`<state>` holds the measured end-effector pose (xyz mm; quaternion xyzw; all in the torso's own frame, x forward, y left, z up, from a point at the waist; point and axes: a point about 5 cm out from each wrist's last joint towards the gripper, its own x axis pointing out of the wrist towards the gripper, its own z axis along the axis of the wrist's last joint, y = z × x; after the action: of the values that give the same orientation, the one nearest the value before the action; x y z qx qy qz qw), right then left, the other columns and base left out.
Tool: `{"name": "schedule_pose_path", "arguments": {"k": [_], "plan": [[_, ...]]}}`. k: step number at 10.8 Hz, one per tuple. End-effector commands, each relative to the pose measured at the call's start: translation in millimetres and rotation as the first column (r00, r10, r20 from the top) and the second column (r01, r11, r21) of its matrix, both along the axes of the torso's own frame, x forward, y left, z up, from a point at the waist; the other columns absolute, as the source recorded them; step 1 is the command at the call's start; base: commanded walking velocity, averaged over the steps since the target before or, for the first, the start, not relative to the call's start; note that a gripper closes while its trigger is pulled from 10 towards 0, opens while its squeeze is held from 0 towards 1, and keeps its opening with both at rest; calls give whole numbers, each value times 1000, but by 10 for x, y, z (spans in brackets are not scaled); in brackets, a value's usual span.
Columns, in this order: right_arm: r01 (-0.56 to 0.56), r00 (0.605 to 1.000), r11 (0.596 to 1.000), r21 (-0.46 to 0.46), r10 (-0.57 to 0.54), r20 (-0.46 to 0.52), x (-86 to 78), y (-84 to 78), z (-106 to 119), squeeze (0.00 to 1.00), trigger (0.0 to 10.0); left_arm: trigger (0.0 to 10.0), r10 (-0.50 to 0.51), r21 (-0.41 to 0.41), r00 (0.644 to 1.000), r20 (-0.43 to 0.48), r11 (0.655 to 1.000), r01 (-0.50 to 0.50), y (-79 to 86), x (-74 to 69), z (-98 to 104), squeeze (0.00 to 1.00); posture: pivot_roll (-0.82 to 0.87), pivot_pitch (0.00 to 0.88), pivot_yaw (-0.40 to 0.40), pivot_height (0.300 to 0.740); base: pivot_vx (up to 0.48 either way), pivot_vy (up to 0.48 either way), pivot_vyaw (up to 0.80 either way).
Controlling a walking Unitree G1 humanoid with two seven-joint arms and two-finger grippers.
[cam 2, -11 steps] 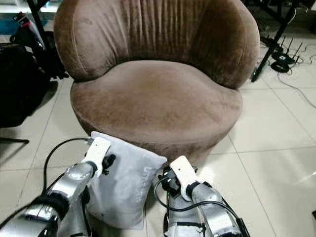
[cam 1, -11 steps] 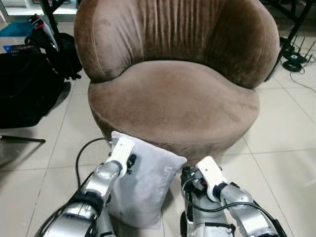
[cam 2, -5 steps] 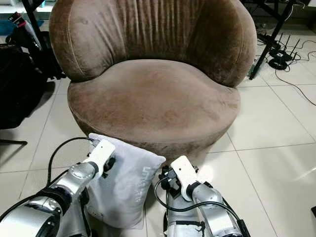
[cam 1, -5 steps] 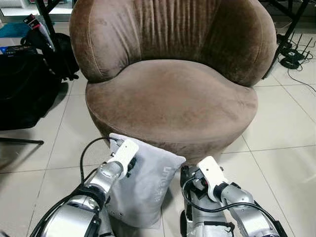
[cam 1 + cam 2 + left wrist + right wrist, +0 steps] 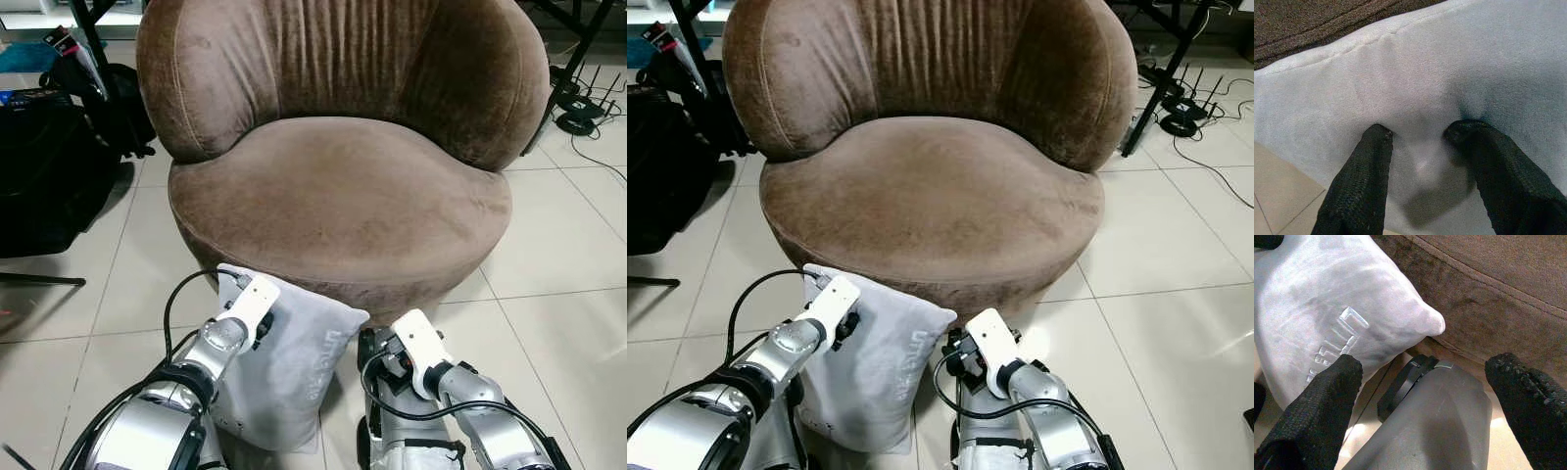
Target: Move the pillow to the sofa from floor
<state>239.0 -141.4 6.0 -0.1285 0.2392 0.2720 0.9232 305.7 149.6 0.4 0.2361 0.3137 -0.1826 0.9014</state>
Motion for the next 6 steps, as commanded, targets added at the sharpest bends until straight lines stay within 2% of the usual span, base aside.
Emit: {"name": "schedule_pose_path", "arguments": {"k": [1,3,6], "plan": [[3,1000,1000,-9,-3,2,1,-32,12,0,10000,10000,-16,-5,1000,11,1000,16,-44,32,31,1000,-256,66,-36,463,0,0,0],[0,1000,1000,-9,0,1,9,-31,12,0,10000,10000,-19,-28,1000,8,999,19,-70,25,27,1000,-254,67,-40,463,0,0,0],[-1,1000,1000,-11,1,1,6,-32,14,0,10000,10000,-34,-10,999,20,999,35,-80,40,42,1000,-255,67,-41,463,0,0,0]]}}
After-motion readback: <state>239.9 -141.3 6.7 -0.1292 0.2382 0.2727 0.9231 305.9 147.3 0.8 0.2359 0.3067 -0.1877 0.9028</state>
